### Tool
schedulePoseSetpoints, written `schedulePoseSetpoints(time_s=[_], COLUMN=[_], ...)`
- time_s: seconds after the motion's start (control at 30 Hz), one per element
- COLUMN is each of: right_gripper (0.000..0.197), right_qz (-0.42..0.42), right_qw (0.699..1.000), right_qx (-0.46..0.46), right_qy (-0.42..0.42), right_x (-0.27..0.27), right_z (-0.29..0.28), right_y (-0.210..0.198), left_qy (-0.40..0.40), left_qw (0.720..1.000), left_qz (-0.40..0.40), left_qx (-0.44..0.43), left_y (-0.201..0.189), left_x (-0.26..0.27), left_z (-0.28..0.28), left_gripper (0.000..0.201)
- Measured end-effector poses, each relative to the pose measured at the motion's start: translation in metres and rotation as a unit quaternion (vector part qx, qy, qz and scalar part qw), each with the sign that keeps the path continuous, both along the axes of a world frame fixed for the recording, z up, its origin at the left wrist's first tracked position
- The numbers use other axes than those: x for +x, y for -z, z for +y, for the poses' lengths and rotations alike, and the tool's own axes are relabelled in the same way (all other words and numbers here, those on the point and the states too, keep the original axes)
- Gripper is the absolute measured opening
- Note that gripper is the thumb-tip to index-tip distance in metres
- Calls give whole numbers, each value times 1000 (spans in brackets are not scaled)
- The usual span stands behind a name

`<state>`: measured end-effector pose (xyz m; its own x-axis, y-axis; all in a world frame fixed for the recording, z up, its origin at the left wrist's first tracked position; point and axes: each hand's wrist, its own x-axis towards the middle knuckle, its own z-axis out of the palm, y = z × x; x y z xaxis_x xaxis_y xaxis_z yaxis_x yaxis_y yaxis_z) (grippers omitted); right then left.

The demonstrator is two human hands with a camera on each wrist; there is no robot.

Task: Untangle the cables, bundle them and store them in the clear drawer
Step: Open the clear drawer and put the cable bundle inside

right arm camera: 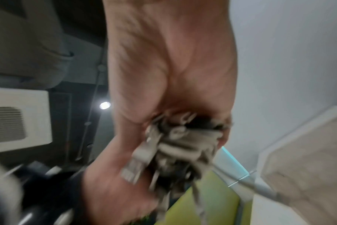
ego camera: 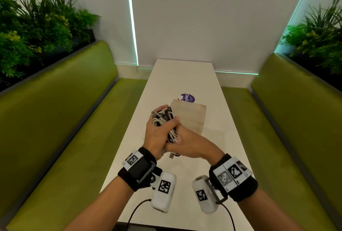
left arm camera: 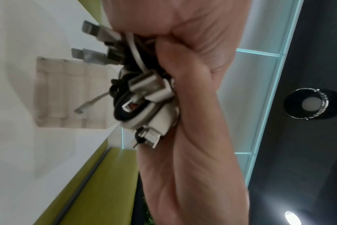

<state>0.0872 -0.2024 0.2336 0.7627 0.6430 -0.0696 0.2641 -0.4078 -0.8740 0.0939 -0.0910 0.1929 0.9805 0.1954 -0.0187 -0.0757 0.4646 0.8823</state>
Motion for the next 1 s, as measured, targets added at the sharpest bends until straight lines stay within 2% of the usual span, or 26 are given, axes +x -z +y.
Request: schedulePoseSetpoints(time_s=[0.1, 0.17, 0.27, 0.3, 0.4, 0.5, 0.63, 0.77, 0.9, 1.0], right_gripper=[66, 70, 63, 62, 63, 60, 48, 42, 56, 67], right_qz=[46, 54, -1, -30, -65, -91, -139, -116, -48, -57], right_qw=[995, 990, 977, 971, 953, 938, 948, 969, 969, 965], right_qx=[-79, -129, -146, -161, -257, -296, -203, -128, -152, -207], right_qy=[-31, 13, 157, 174, 147, 156, 201, 179, 188, 149], right_x=[27, 59, 113, 129, 155, 159, 150, 125, 99, 85], right_z=[-15, -24, -25, -22, -12, -5, -9, -24, -41, -45], right_y=[3, 16, 57, 71, 108, 133, 144, 136, 114, 115], left_qy=[-14, -50, -65, -60, -43, -35, -25, -15, 14, 15], left_qw=[998, 993, 987, 985, 980, 977, 969, 957, 938, 915], left_qz=[-10, 7, 47, 54, 66, 72, 74, 63, 57, 69], left_qx=[56, 105, 139, 154, 184, 198, 234, 284, 342, 396], left_y=[12, 20, 33, 38, 52, 65, 74, 75, 82, 87], left_x=[11, 21, 33, 37, 44, 48, 54, 60, 64, 61], left_z=[17, 32, 48, 52, 55, 57, 59, 60, 62, 62], left_gripper=[44, 42, 39, 38, 38, 40, 39, 40, 43, 43])
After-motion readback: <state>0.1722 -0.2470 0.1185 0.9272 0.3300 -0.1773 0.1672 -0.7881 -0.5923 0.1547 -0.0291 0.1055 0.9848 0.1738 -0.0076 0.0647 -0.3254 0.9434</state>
